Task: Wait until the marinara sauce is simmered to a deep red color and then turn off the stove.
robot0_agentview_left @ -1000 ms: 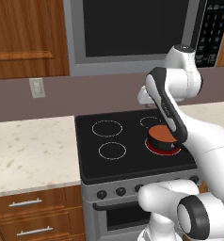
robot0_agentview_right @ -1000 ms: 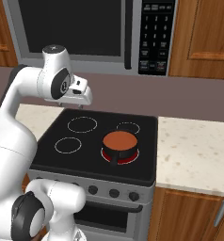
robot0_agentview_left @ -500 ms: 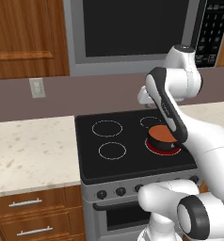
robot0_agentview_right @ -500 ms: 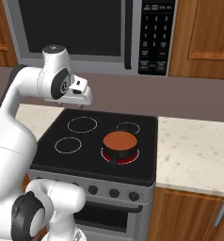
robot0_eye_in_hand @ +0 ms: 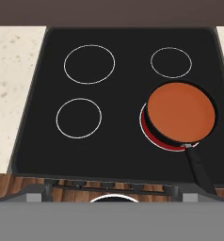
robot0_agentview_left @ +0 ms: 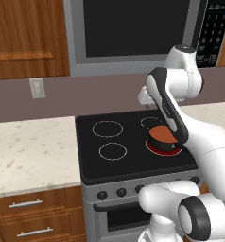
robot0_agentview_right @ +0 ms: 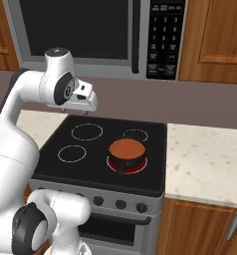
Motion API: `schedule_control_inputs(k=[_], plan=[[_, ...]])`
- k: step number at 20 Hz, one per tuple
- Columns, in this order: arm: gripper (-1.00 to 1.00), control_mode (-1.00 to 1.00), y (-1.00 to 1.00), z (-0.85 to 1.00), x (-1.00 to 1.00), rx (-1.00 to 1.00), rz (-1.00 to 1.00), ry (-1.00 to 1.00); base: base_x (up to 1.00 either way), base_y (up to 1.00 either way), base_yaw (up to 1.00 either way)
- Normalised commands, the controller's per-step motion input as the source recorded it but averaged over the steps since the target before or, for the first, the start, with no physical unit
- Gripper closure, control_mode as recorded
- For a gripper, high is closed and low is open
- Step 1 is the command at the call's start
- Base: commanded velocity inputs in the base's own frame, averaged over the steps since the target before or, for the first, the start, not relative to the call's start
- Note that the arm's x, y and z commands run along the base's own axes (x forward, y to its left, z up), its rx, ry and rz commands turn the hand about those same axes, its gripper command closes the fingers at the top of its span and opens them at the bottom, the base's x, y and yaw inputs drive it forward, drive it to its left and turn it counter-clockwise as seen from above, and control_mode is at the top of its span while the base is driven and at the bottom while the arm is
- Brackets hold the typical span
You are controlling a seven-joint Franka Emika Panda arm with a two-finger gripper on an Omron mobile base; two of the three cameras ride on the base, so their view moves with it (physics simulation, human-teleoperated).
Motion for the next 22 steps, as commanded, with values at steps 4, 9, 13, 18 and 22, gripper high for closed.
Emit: schedule_control_inputs(k=[4,9,13,18,22], plan=[[-1.00,-1.00,0.00,0.00,0.00,0.00,0.00,0.00,0.00,0.00,0.00],[-1.00,-1.00,0.00,0.00,0.00,0.00,0.00,0.00,0.00,0.00,0.00],[-1.00,-1.00,0.00,0.00,0.00,0.00,0.00,0.00,0.00,0.00,0.00],[-1.00,-1.00,0.00,0.00,0.00,0.00,0.00,0.00,0.00,0.00,0.00],[-1.00,-1.00,0.00,0.00,0.00,0.00,0.00,0.00,0.00,0.00,0.00]])
